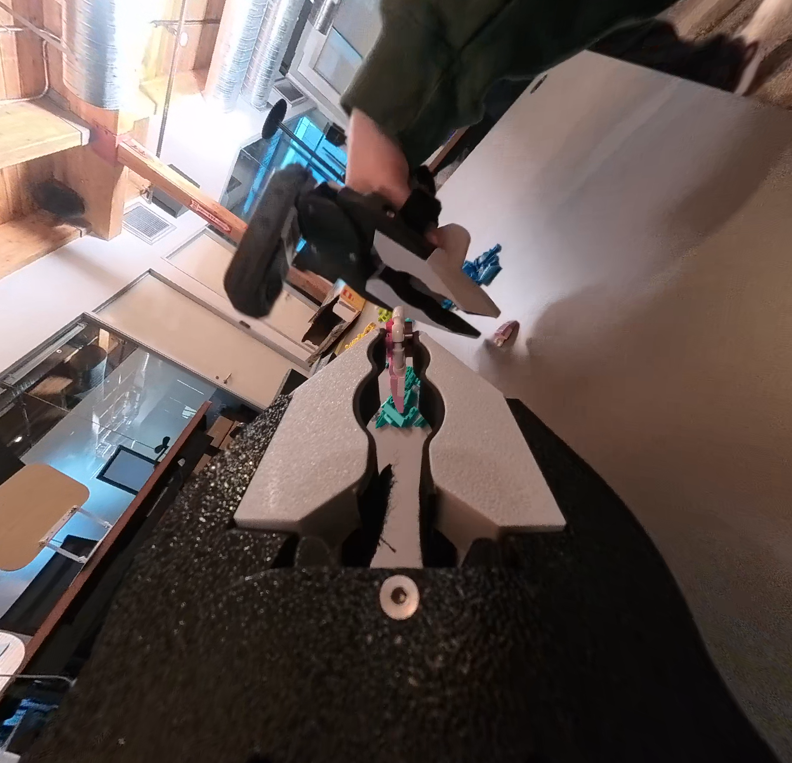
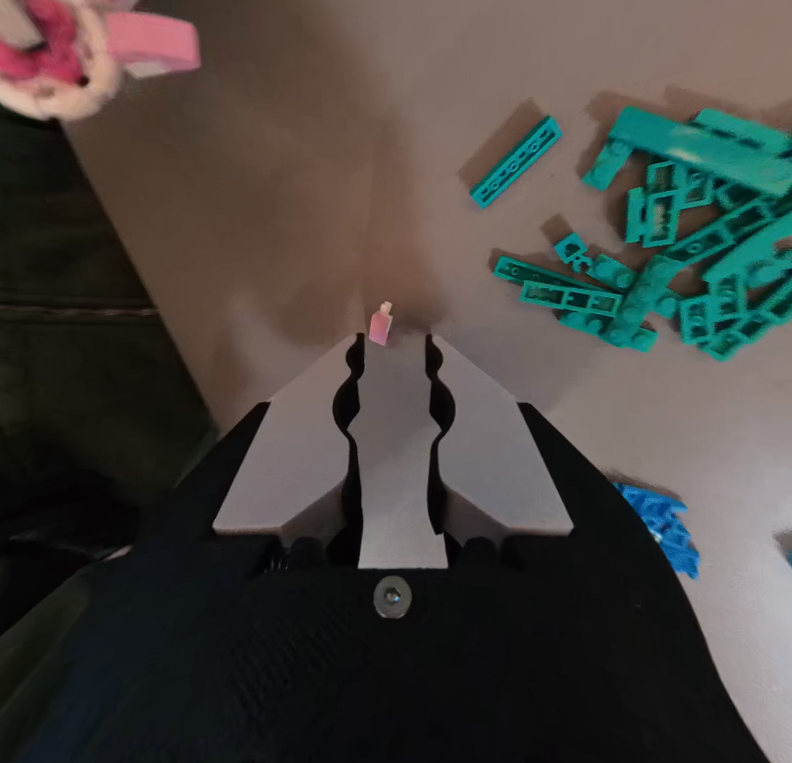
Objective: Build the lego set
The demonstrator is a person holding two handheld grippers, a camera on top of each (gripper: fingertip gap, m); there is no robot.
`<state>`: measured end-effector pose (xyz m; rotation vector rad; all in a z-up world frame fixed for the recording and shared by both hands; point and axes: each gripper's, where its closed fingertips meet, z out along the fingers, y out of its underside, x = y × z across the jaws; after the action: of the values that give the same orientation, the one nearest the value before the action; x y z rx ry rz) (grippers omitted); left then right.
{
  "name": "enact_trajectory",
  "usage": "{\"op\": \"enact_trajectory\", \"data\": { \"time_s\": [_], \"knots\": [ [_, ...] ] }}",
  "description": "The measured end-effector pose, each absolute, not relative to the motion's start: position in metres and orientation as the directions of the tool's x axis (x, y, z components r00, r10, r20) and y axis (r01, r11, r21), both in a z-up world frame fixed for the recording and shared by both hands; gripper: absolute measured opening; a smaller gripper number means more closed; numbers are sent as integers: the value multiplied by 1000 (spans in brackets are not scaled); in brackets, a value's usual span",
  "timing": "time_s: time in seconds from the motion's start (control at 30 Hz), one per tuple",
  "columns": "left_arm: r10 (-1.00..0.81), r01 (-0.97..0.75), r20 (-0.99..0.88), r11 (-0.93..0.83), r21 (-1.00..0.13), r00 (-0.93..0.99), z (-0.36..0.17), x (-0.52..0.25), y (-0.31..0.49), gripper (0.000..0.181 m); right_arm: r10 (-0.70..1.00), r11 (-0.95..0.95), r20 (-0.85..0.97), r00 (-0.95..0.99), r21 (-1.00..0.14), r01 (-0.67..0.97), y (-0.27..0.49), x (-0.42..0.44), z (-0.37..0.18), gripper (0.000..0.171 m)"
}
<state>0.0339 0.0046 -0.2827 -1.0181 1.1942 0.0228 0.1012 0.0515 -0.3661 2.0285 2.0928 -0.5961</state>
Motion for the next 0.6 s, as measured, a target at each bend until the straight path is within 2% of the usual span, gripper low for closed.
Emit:
{"op": "enact_trajectory", "data": {
  "time_s": [0.1,0.17,0.23,0.37,0.6],
  "knots": [
    [-470,-512,-776,583,-630,420,-282,33,5,9,974,81,-166,-156,-385,919,52,93,-356,29],
    [-465,-513,-781,589,-624,417,-282,34,4,9,989,85,-59,-136,-526,846,47,88,-349,27],
    [-454,-518,-791,598,-612,409,-281,35,3,9,997,50,-10,-71,-612,789,43,88,-348,24],
    [-445,-530,-809,611,-588,385,-284,38,0,9,998,-57,-17,63,-683,728,42,95,-356,23],
    [-451,-534,-811,610,-585,373,-286,39,0,9,986,-150,-57,157,-717,681,45,97,-371,20]
  ]
}}
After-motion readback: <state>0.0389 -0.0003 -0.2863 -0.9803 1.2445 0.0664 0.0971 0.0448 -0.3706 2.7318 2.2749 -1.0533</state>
